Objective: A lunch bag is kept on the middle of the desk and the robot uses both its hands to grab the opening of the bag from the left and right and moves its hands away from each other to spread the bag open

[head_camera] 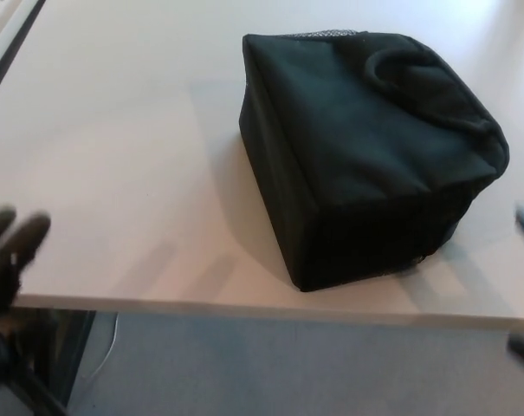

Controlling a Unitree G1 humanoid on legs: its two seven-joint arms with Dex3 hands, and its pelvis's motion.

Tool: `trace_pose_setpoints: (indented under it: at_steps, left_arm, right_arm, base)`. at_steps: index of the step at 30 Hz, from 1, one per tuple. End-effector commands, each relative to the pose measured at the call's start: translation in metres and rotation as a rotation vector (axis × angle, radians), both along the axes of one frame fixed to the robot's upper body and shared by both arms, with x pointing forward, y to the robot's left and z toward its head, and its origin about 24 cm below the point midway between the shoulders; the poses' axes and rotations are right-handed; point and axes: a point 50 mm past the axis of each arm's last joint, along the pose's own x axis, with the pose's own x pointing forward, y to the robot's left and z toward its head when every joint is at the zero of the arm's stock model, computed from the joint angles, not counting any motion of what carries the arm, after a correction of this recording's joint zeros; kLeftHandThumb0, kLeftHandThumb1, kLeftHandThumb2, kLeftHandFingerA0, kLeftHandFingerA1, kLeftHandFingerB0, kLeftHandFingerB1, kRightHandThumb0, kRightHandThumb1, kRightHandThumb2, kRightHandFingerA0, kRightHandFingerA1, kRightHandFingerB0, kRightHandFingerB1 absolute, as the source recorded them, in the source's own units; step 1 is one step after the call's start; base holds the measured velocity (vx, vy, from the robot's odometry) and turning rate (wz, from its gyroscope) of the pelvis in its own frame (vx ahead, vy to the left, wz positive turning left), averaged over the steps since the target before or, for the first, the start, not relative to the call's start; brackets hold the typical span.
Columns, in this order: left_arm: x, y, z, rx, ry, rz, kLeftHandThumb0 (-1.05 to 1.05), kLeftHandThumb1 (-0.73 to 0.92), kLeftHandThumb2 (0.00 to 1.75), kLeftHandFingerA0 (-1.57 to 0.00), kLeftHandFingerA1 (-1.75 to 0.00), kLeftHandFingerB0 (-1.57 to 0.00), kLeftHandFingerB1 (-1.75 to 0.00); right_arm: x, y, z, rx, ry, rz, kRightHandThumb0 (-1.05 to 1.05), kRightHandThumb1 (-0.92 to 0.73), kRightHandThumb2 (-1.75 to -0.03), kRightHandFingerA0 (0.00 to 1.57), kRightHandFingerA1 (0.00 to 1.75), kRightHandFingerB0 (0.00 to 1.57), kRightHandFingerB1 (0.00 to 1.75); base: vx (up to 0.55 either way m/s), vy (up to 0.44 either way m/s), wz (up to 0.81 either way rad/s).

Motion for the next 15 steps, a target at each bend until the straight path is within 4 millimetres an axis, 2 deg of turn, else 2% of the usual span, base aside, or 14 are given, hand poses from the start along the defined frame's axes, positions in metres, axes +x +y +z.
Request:
trace_pose_setpoints:
  at_steps: [1,2,3,4,5,6,7,8,9,10,12,13,14,15]
  left_arm:
    - [-0.120,-0.001,-0.041,-0.584,0.237,0.095,-0.69,0.76,1.02,-0.21,-0.46,-0.13,-0.41]
    - [-0.122,0.001,-0.045,-0.576,0.268,0.108,-0.67,0.75,1.01,-0.22,-0.47,-0.15,-0.42]
    - [-0.126,0.003,-0.049,-0.565,0.301,0.120,-0.67,0.75,1.01,-0.22,-0.47,-0.15,-0.42]
    - [-0.129,0.005,-0.053,-0.552,0.323,0.145,-0.58,0.88,0.66,-0.34,-0.34,-0.26,-0.29]
    - [-0.133,0.007,-0.057,-0.539,0.344,0.173,-0.58,0.88,0.66,-0.34,-0.34,-0.26,-0.29]
    - [-0.138,0.010,-0.061,-0.524,0.376,0.216,-0.58,0.87,0.66,-0.36,-0.35,-0.25,-0.30]
    - [-0.142,0.013,-0.066,-0.496,0.411,0.265,-0.63,0.70,0.99,-0.32,-0.51,-0.17,-0.43]
    - [-0.142,0.015,-0.068,-0.489,0.422,0.283,-0.62,0.88,0.67,-0.41,-0.37,-0.23,-0.29]
    - [-0.141,0.015,-0.068,-0.491,0.424,0.287,-0.62,0.88,0.67,-0.41,-0.37,-0.23,-0.29]
    - [-0.141,0.015,-0.068,-0.497,0.424,0.284,-0.64,0.71,1.00,-0.34,-0.51,-0.18,-0.44]
    - [-0.139,0.015,-0.068,-0.511,0.429,0.288,-0.67,0.70,1.00,-0.32,-0.50,-0.19,-0.44]
    - [-0.137,0.016,-0.070,-0.518,0.443,0.297,-0.68,0.88,0.67,-0.42,-0.36,-0.30,-0.30]
    - [-0.136,0.016,-0.072,-0.526,0.460,0.303,-0.68,0.88,0.67,-0.42,-0.36,-0.30,-0.30]
    - [-0.131,0.015,-0.073,-0.528,0.474,0.292,-0.71,0.80,0.74,-0.40,-0.40,-0.30,-0.33]
  right_arm:
    - [-0.168,0.038,-0.070,0.267,0.146,-0.084,-0.59,-0.71,-0.61,0.15,0.34,0.09,0.27]
    - [-0.169,0.037,-0.074,0.249,0.148,-0.098,-0.35,-0.50,-1.03,0.02,0.49,0.00,0.48]
    - [-0.169,0.037,-0.079,0.229,0.148,-0.112,-0.35,-0.50,-1.03,0.02,0.49,0.00,0.48]
    - [-0.169,0.034,-0.081,0.216,0.156,-0.128,-0.57,-0.68,-0.63,0.14,0.34,0.10,0.25]
    - [-0.169,0.030,-0.084,0.204,0.167,-0.144,-0.57,-0.68,-0.63,0.14,0.34,0.10,0.25]
    - [-0.170,0.029,-0.085,0.191,0.188,-0.151,-0.60,-0.67,-0.71,0.13,0.37,0.09,0.24]
    - [-0.171,0.030,-0.090,0.159,0.194,-0.150,-0.34,-0.52,-1.04,0.01,0.49,0.00,0.48]
    - [-0.171,0.031,-0.093,0.138,0.199,-0.150,-0.34,-0.52,-1.04,0.01,0.49,0.00,0.48]
    - [-0.172,0.032,-0.094,0.126,0.208,-0.151,-0.34,-0.52,-1.04,0.01,0.49,0.00,0.48]
    - [-0.172,0.032,-0.095,0.128,0.214,-0.152,-0.59,-0.70,-0.61,0.19,0.34,0.16,0.29]
    - [-0.171,0.035,-0.097,0.137,0.221,-0.150,-0.58,-0.67,-0.61,0.19,0.34,0.17,0.29]
    - [-0.170,0.037,-0.100,0.132,0.228,-0.154,-0.57,-0.66,-0.60,0.20,0.33,0.19,0.30]
    - [-0.168,0.039,-0.104,0.124,0.237,-0.161,-0.57,-0.66,-0.60,0.20,0.33,0.19,0.30]
    - [-0.162,0.037,-0.112,0.114,0.285,-0.180,-0.57,-0.68,-0.61,0.20,0.33,0.18,0.29]
  base:
    - [0.00,0.000,0.00]
    - [0.00,0.000,0.00]
    - [0.00,0.000,0.00]
    - [0.00,0.000,0.00]
    - [0.00,0.000,0.00]
    - [0.00,0.000,0.00]
    - [0.00,0.000,0.00]
    - [0.00,0.000,0.00]
    - [0.00,0.000,0.00]
    - [0.00,0.000,0.00]
    - [0.00,0.000,0.00]
    - [0.00,0.000,0.00]
    - [0.00,0.000,0.00]
    - [0.00,0.000,0.00]
